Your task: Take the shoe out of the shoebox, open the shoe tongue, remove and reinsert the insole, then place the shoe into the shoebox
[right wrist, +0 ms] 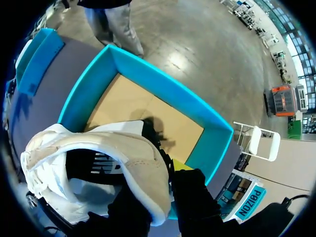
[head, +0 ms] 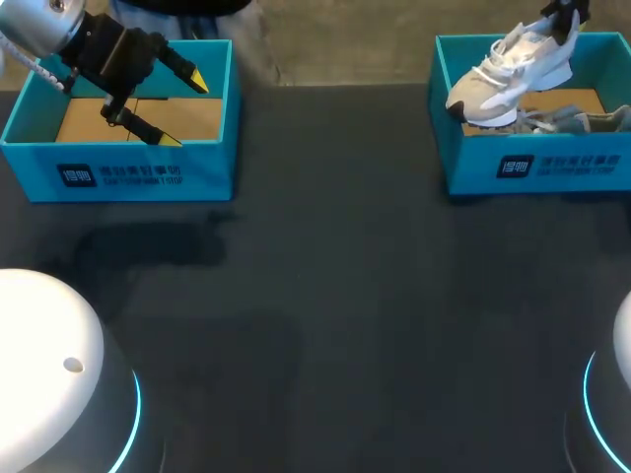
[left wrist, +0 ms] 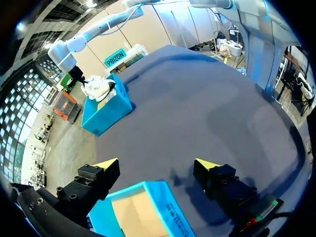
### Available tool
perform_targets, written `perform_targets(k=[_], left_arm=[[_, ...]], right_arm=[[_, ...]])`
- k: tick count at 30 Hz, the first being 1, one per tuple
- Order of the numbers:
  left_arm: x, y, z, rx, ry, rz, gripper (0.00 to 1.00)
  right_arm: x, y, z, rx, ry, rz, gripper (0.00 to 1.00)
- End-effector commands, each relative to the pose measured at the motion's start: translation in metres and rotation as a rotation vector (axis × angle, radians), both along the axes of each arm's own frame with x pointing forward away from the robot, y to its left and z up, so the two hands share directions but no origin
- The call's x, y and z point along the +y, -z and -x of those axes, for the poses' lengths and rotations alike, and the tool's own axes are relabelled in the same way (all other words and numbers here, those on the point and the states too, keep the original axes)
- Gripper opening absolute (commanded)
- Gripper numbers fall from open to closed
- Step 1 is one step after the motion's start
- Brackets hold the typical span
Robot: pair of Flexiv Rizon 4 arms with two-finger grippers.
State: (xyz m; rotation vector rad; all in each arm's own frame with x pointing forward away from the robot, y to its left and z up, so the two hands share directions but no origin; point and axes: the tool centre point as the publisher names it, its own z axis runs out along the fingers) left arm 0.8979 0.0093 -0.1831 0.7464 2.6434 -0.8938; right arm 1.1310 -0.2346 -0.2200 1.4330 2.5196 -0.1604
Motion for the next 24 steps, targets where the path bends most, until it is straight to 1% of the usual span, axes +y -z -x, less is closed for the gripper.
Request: perform_targets(k=[1, 14, 19, 24], left_arm=[[0.000, -0.001, 0.000, 0.001, 0.000, -0.004, 1.00], [0.000, -0.001, 0.000, 0.001, 0.000, -0.004, 1.00], [0.000, -0.001, 0.000, 0.001, 0.000, -0.004, 1.00], [0.000, -0.001, 0.000, 0.001, 0.000, -0.004, 1.00]], right_arm=[[0.000, -0.002, 0.000, 0.000, 0.001, 0.000, 0.00], [0.000, -0.002, 0.000, 0.000, 0.001, 0.000, 0.00], [-0.010, -0.005, -0.001, -0.019, 0.033, 0.007, 0.00], [-0.021, -0.005, -0.004, -0.021, 0.111, 0.026, 0.00]])
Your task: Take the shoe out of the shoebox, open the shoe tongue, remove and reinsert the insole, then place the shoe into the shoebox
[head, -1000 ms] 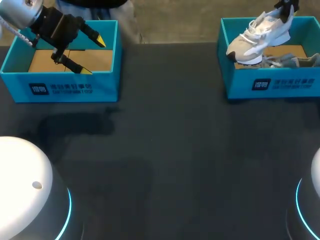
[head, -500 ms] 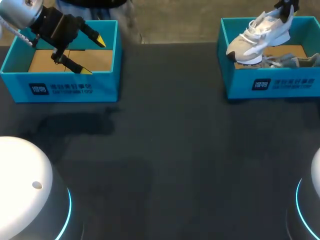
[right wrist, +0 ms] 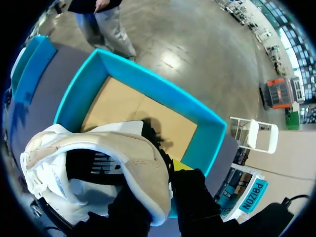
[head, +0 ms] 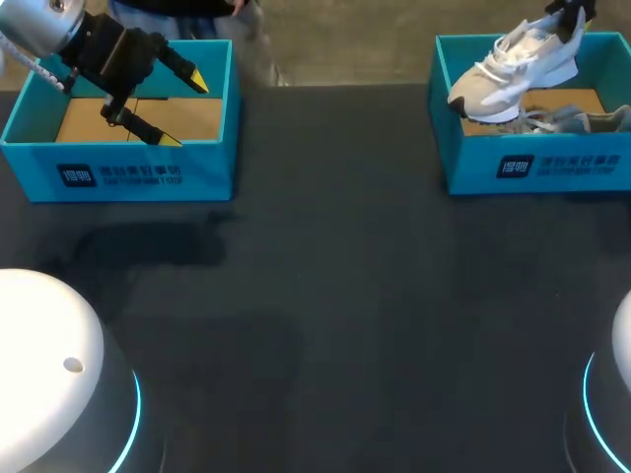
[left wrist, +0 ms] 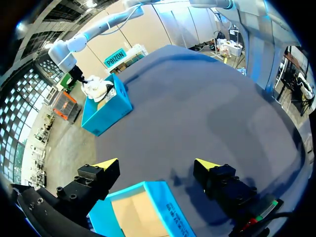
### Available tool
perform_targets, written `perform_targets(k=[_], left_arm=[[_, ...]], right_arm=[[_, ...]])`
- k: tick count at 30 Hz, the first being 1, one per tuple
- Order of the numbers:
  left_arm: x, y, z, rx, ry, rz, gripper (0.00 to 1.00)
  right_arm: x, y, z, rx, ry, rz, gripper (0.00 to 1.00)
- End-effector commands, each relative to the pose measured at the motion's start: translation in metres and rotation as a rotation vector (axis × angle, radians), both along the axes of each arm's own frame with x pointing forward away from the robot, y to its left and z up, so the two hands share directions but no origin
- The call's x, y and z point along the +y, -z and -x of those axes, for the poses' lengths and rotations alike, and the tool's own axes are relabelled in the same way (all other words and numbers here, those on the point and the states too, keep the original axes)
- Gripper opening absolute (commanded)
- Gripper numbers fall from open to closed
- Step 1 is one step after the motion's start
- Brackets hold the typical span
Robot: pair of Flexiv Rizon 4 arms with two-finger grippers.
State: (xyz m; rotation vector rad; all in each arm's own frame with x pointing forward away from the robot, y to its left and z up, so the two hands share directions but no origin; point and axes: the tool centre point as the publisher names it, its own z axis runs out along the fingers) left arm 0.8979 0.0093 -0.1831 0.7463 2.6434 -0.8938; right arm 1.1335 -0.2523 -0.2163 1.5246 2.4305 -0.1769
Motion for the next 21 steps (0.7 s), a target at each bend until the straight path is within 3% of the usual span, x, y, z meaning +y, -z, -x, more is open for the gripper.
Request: perform_targets(k=[1, 14, 21], left_arm=[[0.000, -0.001, 0.000, 0.001, 0.000, -0.004, 1.00], [0.000, -0.001, 0.000, 0.001, 0.000, -0.004, 1.00], [0.000, -0.001, 0.000, 0.001, 0.000, -0.004, 1.00]], right_arm=[[-0.005, -0.002, -0.003, 0.007, 0.037, 0.000, 0.00], [-0.023, -0.011, -0.008, -0.026, 0.258, -0.002, 0.00], [-0.033, -0.012, -0.004, -0.056, 0.445, -0.021, 0.00]])
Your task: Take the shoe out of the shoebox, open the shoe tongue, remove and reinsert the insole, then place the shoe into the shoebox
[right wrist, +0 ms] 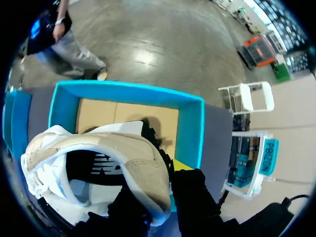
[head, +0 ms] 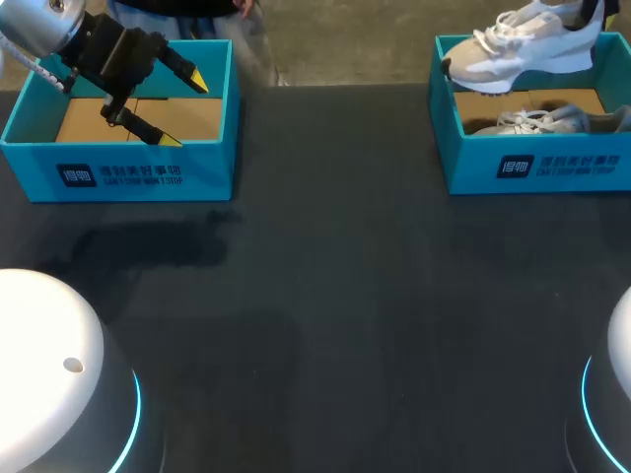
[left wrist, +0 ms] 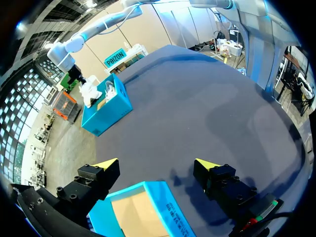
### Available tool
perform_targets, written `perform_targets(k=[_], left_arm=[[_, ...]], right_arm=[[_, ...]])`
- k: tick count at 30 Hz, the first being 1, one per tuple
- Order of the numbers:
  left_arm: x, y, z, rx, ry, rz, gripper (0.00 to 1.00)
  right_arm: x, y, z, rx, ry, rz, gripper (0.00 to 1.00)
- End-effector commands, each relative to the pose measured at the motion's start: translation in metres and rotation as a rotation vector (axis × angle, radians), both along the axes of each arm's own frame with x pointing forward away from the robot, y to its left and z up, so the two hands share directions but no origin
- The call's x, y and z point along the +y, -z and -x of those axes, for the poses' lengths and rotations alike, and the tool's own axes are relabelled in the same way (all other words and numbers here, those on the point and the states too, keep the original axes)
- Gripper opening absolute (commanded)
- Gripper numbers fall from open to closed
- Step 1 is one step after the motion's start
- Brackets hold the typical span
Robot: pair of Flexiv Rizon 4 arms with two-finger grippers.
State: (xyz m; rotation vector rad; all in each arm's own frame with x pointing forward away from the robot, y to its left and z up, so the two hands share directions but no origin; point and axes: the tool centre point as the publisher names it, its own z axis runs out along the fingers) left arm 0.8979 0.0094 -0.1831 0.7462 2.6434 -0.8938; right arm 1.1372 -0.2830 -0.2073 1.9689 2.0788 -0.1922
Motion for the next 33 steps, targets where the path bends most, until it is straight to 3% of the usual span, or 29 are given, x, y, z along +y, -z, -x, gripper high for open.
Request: perform_targets(k=[1, 20, 33], left_arm=[[0.000, -0.001, 0.000, 0.001, 0.000, -0.004, 1.00], [0.000, -0.001, 0.000, 0.001, 0.000, -0.004, 1.00], [0.000, -0.001, 0.000, 0.001, 0.000, -0.004, 1.00]], right_arm=[[-0.003, -0.002, 0.000, -0.010, 0.076, -0.005, 0.00], [-0.029, -0.004, -0.001, -0.029, 0.258, 0.022, 0.00], [-0.016, -0.001, -0.008, -0.032, 0.240, 0.017, 0.00]])
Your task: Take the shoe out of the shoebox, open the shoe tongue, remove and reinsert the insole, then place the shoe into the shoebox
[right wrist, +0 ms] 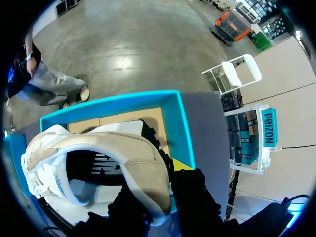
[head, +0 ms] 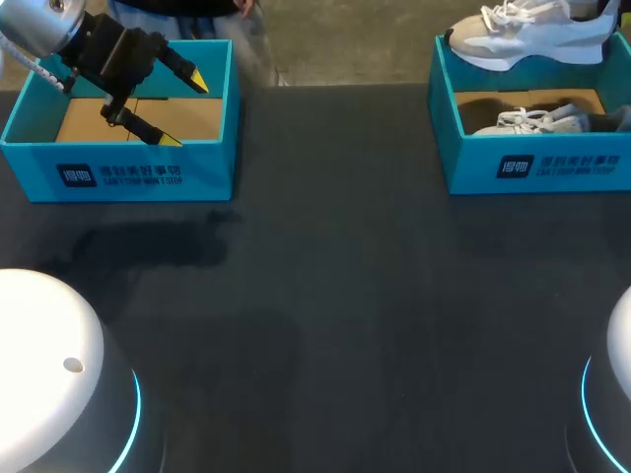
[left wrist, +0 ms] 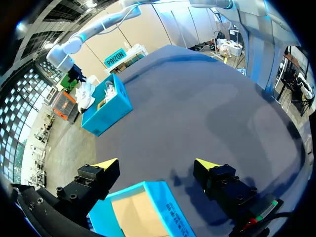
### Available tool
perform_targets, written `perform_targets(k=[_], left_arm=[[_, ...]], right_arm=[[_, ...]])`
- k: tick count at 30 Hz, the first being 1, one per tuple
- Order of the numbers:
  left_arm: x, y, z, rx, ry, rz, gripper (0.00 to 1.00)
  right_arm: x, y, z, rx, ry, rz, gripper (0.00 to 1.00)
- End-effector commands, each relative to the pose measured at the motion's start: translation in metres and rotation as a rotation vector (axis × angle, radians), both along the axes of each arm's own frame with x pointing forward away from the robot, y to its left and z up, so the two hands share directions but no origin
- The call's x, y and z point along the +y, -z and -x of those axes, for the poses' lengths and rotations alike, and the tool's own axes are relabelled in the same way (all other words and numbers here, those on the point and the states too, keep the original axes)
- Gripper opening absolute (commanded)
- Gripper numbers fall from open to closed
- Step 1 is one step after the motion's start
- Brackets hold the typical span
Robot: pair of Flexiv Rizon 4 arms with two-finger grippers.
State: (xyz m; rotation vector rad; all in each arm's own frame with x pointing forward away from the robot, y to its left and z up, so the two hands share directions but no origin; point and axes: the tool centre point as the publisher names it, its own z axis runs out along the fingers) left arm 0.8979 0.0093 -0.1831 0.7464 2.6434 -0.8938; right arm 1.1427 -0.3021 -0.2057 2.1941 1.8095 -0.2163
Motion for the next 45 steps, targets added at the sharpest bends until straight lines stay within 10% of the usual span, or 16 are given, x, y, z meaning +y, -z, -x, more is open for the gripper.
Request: perform_targets(k=[1, 45], left_arm=[[0.000, -0.001, 0.000, 0.001, 0.000, -0.004, 1.00], [0.000, -0.001, 0.000, 0.001, 0.000, -0.004, 1.00]], right_arm=[[0.005, 0.002, -0.003, 0.005, -0.001, 0.004, 0.00], [0.023, 0.043, -0.006, 0.112, 0.015, 0.017, 0.00]])
